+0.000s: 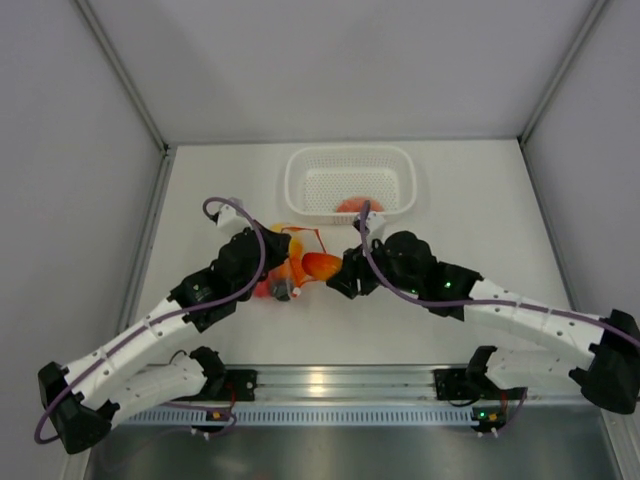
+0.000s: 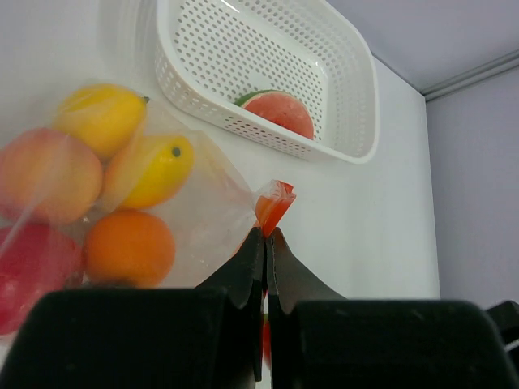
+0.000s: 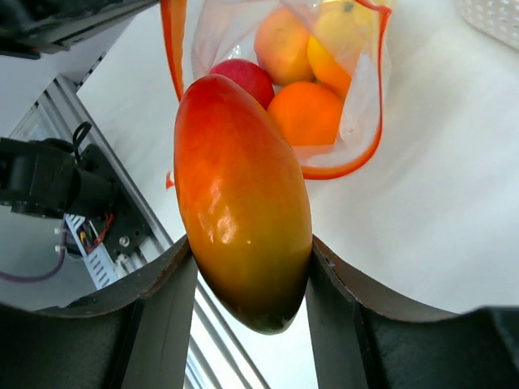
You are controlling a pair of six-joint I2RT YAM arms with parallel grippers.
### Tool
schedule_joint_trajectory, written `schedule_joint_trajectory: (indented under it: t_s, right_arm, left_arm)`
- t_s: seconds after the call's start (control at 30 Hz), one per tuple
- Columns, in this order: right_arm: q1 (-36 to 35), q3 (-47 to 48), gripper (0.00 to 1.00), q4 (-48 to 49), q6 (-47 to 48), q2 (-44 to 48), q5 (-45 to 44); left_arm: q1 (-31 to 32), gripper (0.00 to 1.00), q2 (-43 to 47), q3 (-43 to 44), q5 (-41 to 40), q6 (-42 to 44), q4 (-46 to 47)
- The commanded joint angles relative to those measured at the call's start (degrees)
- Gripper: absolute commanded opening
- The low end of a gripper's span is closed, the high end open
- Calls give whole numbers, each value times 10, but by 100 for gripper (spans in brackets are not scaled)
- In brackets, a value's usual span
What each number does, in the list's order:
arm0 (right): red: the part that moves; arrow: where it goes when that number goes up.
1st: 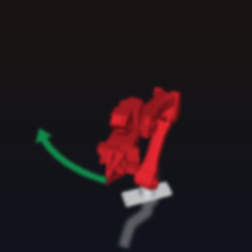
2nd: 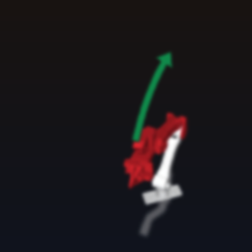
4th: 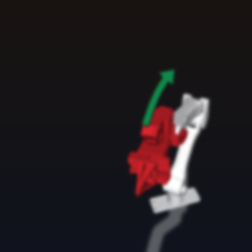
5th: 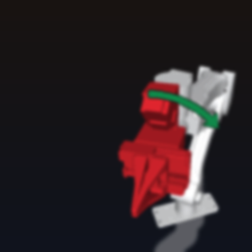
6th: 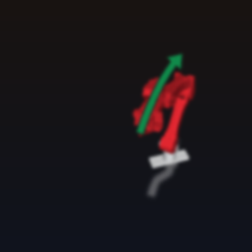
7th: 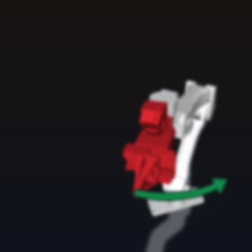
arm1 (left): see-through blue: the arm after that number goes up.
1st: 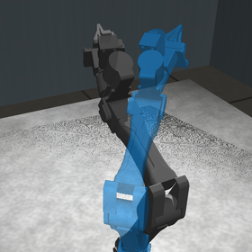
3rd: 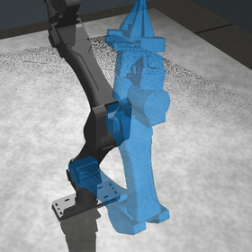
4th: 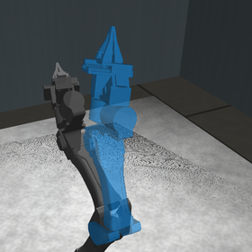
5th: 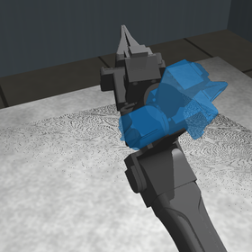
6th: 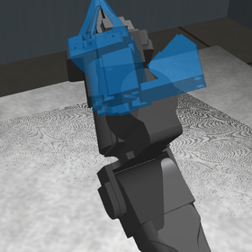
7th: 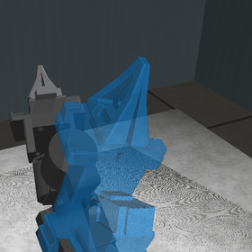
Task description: Open the zip-top bag and remove the fake food
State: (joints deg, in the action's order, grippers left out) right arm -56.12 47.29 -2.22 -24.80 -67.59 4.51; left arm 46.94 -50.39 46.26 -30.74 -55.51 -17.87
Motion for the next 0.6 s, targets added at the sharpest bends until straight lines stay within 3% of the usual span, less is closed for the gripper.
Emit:
schedule_joint_trajectory:
  t_s: [0.0,0.13,0.2,0.37,0.57]
  right_arm:
    - [1,-1,18,-107,33,81,-29]
    - [35,33,18,-154,55,102,-114]
    - [89,62,18,-158,69,77,-115]
    - [216,171,19,-138,103,-60,-121]
    - [283,384,22,-219,116,-288,-159]
  left_arm:
    - [-1,0,9,19,-16,11,12]
    - [-1,0,17,18,-13,10,4]
    - [-1,0,24,16,-12,8,2]
    - [-1,0,31,16,-1,4,2]
    - [-1,0,22,25,23,-5,2]
